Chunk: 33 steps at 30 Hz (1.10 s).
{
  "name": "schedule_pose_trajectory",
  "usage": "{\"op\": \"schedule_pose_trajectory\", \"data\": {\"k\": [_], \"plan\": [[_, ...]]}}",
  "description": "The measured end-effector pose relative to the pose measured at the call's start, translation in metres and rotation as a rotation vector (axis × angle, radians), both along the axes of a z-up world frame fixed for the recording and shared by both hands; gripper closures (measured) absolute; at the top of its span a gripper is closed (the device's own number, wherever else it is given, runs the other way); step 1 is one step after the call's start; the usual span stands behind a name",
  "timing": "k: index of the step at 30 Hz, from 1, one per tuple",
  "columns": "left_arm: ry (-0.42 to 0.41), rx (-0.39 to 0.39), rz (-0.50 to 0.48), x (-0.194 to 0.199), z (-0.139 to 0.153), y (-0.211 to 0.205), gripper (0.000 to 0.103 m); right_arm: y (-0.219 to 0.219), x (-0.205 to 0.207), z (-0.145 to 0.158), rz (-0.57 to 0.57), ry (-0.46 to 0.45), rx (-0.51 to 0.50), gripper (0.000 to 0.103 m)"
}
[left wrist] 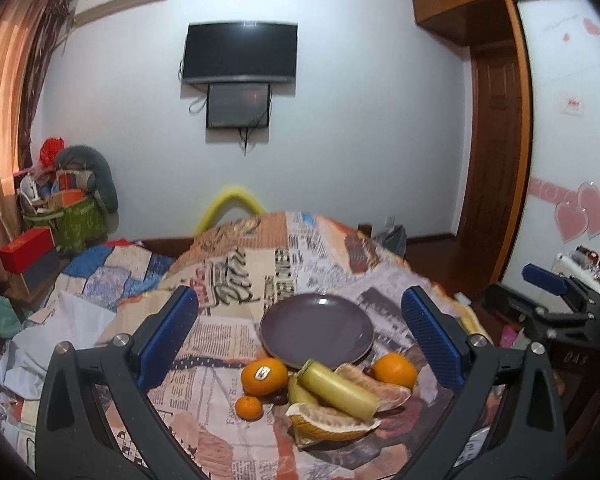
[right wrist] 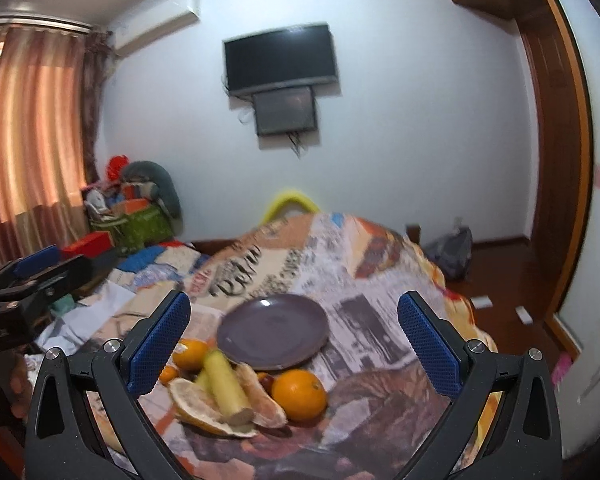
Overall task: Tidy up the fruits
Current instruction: 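Lower the left tool to the Dole orange while the right tool reaches the large orange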
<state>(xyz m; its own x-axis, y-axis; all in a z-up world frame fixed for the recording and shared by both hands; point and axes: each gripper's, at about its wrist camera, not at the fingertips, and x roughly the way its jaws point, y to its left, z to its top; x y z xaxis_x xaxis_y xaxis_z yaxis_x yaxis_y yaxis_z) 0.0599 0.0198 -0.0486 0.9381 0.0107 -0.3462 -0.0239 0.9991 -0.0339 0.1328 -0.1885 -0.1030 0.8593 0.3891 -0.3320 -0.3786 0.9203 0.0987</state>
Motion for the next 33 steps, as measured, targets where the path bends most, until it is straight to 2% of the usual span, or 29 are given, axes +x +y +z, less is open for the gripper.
{"op": "schedule_pose_trajectory", "data": {"k": [4, 7, 14, 21, 24, 29, 33], "plan": [[0.088, -0.02, -0.005, 0.022, -0.02, 0.014, 0.002, -0.005, 0.021, -0.018, 0.005, 0.1, -0.009, 0.0], [0.158, -0.031, -0.011, 0.039, -0.037, 0.022, 0.016, -0.004, 0.033, -0.032, 0.009, 0.164, -0.033, 0.0], [0.297, -0.022, -0.009, 0.071, -0.08, 0.029, 0.026, -0.001, 0.055, -0.061, 0.042, 0.288, -0.057, 0.0], [0.415, -0.094, -0.004, 0.097, -0.113, 0.045, 0.031, 0.007, 0.071, -0.086, 0.115, 0.413, -0.033, 0.012], [0.449, -0.137, 0.003, 0.104, -0.124, 0.053, 0.031, 0.01, 0.075, -0.095, 0.128, 0.442, -0.022, 0.013], [0.479, -0.153, 0.008, 0.116, -0.136, 0.057, 0.031, 0.017, 0.081, -0.105, 0.137, 0.481, -0.033, 0.025], [0.49, -0.159, 0.009, 0.124, -0.144, 0.056, 0.031, 0.02, 0.086, -0.11, 0.153, 0.503, -0.03, 0.026]]}}
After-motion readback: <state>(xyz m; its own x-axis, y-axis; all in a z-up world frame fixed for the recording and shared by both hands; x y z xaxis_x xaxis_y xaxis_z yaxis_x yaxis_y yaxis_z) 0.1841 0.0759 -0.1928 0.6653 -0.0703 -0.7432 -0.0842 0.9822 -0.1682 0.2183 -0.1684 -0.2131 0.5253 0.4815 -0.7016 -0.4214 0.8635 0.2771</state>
